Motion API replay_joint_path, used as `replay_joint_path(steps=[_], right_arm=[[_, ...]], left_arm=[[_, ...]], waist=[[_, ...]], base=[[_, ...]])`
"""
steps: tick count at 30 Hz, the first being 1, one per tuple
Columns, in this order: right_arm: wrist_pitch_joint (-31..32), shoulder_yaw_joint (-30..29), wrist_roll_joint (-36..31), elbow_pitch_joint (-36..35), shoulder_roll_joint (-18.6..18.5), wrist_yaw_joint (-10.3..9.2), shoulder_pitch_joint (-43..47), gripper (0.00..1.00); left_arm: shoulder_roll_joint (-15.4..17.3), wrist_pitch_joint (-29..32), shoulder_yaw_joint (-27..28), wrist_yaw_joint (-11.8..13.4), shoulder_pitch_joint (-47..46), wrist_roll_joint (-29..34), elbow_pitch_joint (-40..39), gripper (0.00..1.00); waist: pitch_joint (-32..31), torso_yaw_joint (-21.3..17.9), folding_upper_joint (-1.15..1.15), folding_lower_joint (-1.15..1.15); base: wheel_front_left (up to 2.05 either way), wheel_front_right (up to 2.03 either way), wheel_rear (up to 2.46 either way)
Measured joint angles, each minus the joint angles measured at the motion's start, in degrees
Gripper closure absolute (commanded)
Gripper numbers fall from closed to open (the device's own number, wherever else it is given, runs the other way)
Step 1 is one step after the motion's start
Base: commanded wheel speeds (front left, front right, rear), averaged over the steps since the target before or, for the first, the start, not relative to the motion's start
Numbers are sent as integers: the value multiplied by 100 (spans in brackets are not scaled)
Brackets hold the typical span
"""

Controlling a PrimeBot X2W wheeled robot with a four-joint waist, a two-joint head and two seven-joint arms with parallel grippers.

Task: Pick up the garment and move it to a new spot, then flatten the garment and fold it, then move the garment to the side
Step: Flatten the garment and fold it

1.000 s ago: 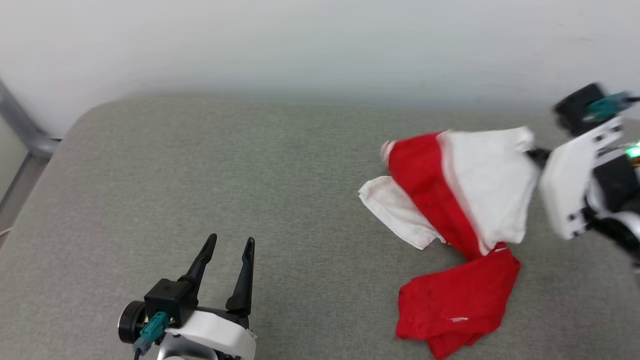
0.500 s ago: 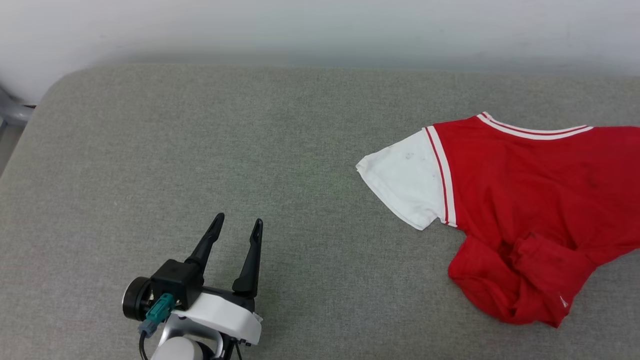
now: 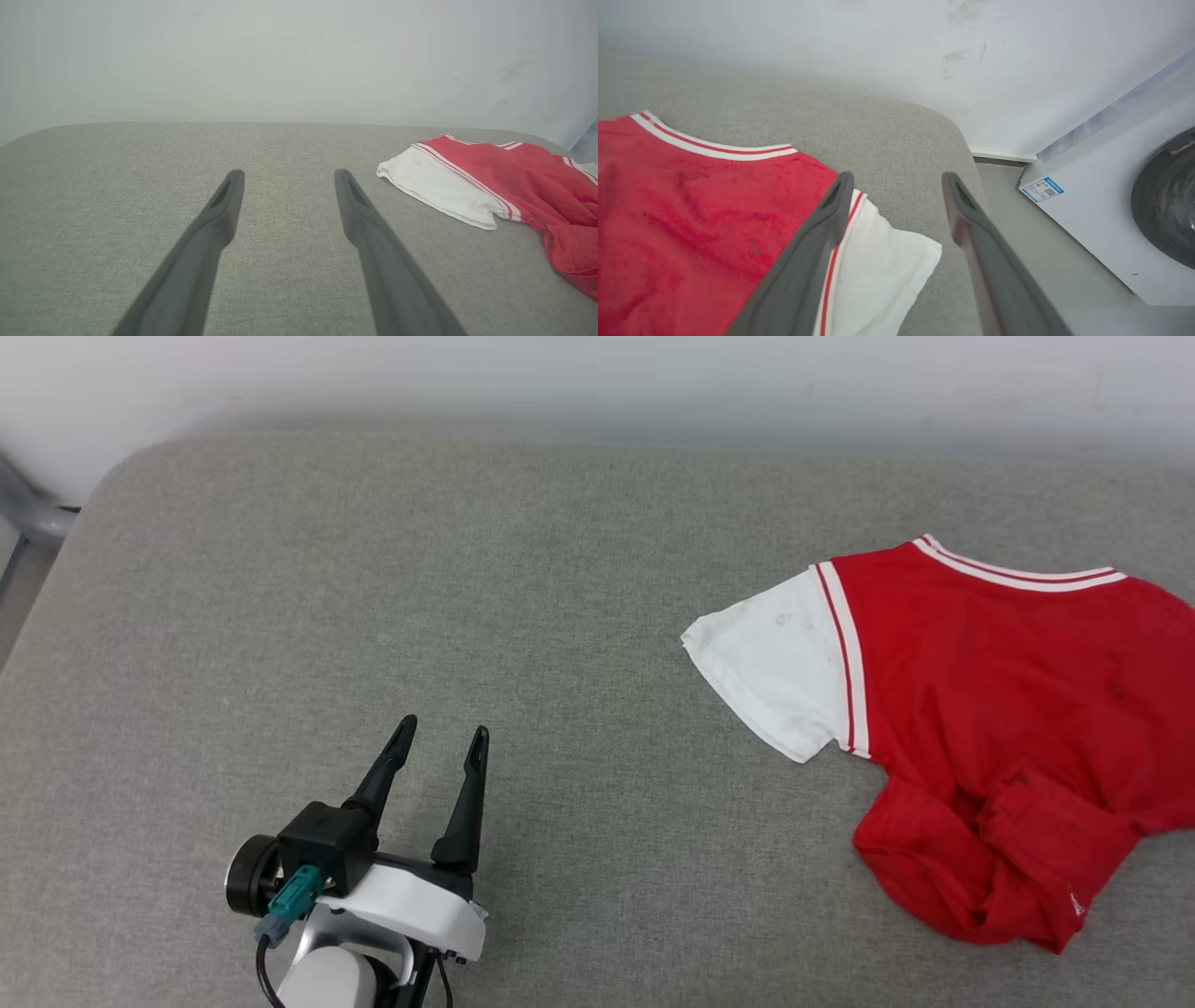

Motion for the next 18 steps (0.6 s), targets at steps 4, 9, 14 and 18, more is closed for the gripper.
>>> replay_joint_path(steps=[4, 9, 14, 18], right_arm=[[-472, 264, 293, -266, 407, 0, -27, 0], [-1313, 877, 771, -1210, 597, 0, 293, 0], [-1803, 906, 1005, -2103, 1060, 0, 910, 0], [-2085, 825, 1111, -2682, 1437, -1, 1529, 0]], left_arm=[[1, 0, 41, 0, 31, 0, 4, 0], [-11, 0, 40, 0, 123, -192, 42, 0], [-46, 0, 160, 0, 213, -349, -205, 0], [-77, 0, 132, 0, 357, -468, -203, 0]], waist=[[-149, -65, 0, 0], [-401, -200, 0, 0], [-588, -321, 0, 0], [-715, -409, 0, -1]], base=[[0, 0, 0], [0, 0, 0], [0, 0, 0], [0, 0, 0]])
